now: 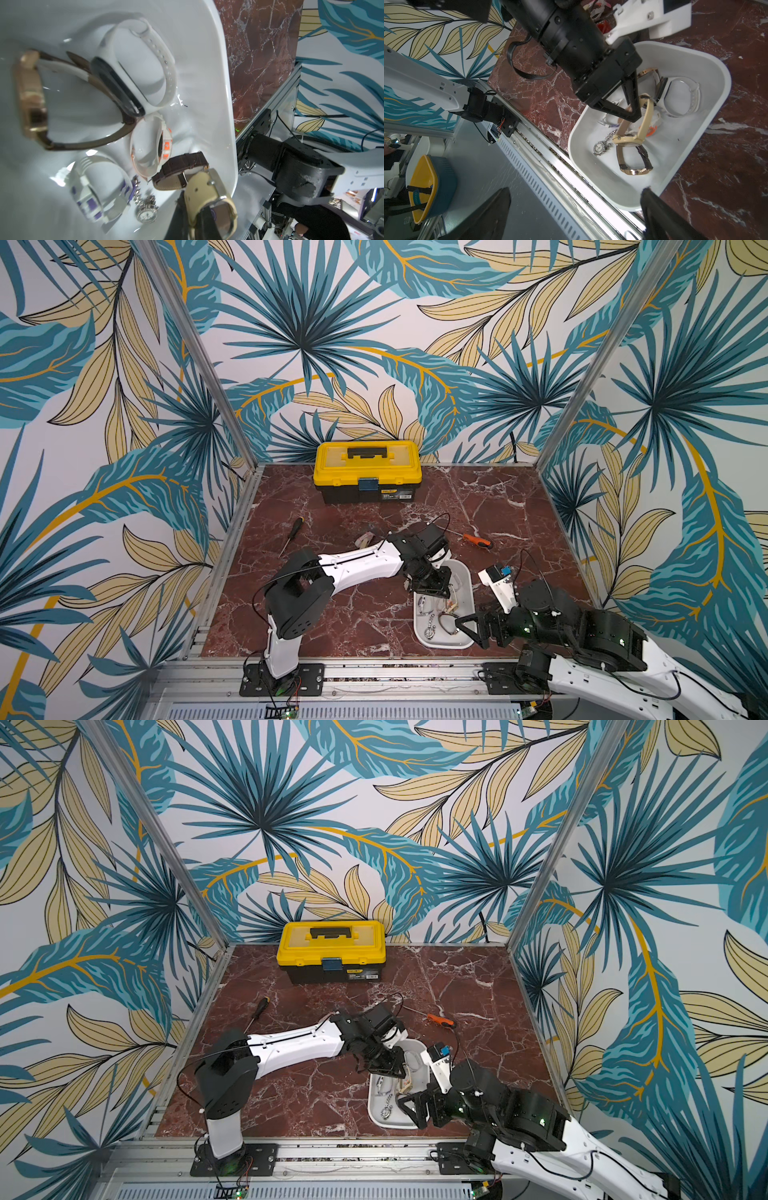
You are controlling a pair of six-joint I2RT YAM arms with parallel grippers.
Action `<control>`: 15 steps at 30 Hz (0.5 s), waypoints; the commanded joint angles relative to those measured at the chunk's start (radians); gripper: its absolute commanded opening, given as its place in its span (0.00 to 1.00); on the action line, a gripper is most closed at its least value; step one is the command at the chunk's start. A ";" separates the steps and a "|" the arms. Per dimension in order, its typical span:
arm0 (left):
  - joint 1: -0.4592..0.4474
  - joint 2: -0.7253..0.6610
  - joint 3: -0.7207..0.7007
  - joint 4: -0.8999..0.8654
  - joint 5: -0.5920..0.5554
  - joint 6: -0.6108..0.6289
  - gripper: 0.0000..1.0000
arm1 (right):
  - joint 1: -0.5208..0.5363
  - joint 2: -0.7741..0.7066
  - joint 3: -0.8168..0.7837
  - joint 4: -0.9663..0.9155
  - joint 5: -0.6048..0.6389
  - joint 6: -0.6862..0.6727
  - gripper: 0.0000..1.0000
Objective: Put the watch into the storage box
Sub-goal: Place the watch in the storage box.
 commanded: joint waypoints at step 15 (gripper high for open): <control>-0.038 0.094 0.013 0.202 -0.048 -0.243 0.09 | 0.005 -0.002 -0.003 -0.119 0.075 0.005 1.00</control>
